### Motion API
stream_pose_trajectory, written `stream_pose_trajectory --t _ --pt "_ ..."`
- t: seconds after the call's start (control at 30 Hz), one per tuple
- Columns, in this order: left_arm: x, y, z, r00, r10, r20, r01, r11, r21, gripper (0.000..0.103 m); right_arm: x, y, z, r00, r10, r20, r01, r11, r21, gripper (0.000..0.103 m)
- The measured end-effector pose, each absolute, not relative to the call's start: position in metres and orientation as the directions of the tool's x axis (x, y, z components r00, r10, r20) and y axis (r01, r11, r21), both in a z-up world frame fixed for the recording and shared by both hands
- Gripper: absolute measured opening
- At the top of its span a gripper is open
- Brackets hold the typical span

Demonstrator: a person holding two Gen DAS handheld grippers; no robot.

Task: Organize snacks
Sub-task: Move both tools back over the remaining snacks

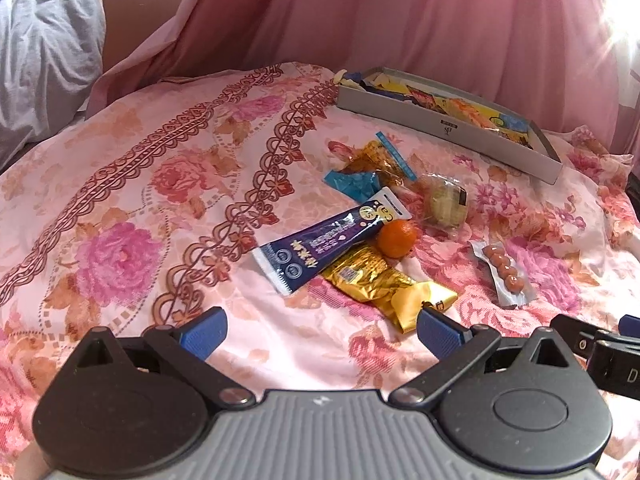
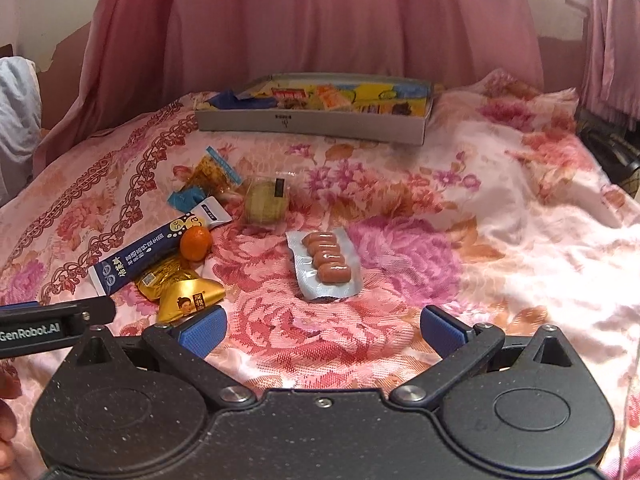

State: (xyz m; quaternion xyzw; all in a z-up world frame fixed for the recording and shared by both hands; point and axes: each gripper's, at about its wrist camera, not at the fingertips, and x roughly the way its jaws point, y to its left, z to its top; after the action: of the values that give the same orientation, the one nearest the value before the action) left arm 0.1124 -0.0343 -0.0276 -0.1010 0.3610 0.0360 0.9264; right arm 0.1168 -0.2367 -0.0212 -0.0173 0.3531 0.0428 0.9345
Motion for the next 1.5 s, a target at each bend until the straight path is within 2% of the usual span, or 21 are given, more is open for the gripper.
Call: stream_pose_trajectory --t 0.27,0.53,0.7,0.83,1.13,1.37,1.5 --pt "0.142 -0.047 -0.033 0.706 -0.014 -0.708 -0.169 0.968 -0.187 0.103 0.148 -0.245 -0.022 0.740 0.089 -0.666 -0.126 0.992 -0.008 0.102" --pt "0.171 -0.062 -0.042 0.679 -0.013 -0.734 -0.198 0.960 -0.200 0.103 0.193 -0.253 -0.041 0.767 0.072 -0.637 -0.220 0.963 -0.155 0.102" --pt "0.185 -0.061 -0.050 0.669 0.008 -0.744 -0.275 0.932 -0.237 0.103 0.220 -0.262 -0.055 0.743 0.150 -0.652 -0.244 0.968 -0.055 0.102" --pt "0.195 -0.058 -0.056 0.654 0.003 -0.756 -0.331 0.900 -0.283 0.103 0.234 -0.262 -0.065 0.721 0.184 -0.668 -0.273 0.961 -0.031 0.102" --pt "0.201 -0.070 -0.061 0.658 0.064 -0.751 -0.356 0.905 -0.235 0.103 0.239 -0.257 -0.085 0.672 0.218 -0.708 -0.286 0.958 0.024 0.102" --pt "0.205 -0.073 -0.061 0.661 -0.008 -0.750 -0.336 0.891 -0.306 0.102 0.240 -0.257 -0.091 0.661 0.203 -0.723 -0.286 0.958 0.008 0.095" --pt "0.198 -0.073 -0.064 0.703 -0.065 -0.709 -0.308 0.869 -0.386 0.102 0.241 -0.259 -0.090 0.655 0.220 -0.723 -0.281 0.959 0.038 0.085"
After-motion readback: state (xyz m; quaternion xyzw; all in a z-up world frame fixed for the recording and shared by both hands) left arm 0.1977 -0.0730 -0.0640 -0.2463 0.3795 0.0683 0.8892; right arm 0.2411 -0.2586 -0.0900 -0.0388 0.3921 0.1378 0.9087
